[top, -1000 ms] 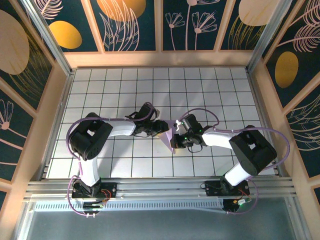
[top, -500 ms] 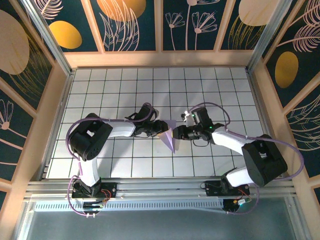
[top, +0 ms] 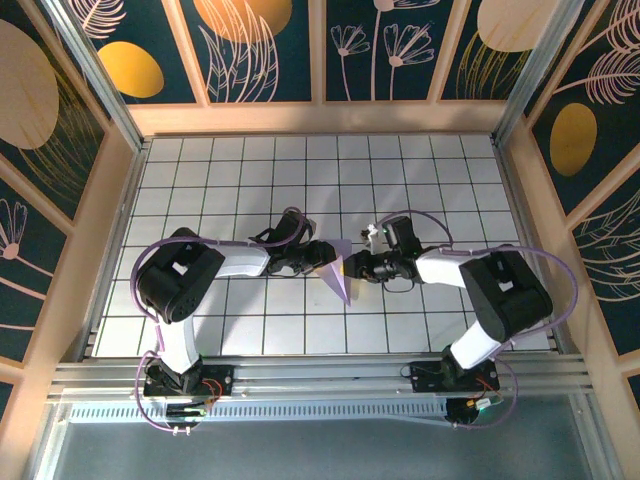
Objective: Fold a paper plane with a square sheet of paper (fold left side to right side)
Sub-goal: Fourth fold the wing at the center of the table.
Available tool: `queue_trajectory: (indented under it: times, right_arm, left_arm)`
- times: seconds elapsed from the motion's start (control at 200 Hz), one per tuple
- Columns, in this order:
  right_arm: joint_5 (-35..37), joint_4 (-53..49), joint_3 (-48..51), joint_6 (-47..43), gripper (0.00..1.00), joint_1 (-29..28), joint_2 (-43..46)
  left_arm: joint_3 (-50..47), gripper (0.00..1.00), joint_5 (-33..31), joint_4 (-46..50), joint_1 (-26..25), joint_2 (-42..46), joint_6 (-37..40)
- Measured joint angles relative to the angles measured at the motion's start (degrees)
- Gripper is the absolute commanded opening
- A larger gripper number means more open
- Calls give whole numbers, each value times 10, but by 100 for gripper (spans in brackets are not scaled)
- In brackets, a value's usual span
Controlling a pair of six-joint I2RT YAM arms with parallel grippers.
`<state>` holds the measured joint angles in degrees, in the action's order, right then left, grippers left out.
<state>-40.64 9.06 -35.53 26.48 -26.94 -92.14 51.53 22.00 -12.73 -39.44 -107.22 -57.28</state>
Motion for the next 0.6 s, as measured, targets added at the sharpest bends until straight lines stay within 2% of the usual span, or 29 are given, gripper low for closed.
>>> queue_trajectory:
  times: [0.325, 0.601]
  right_arm:
    - [-5, 15, -36, 0, 28, 0, -41]
    - [-9, 15, -43, -7, 6, 0, -45]
  left_arm:
    - [0, 39, 0, 0, 0, 0, 0]
    - [0, 39, -1, 0, 0, 0, 0]
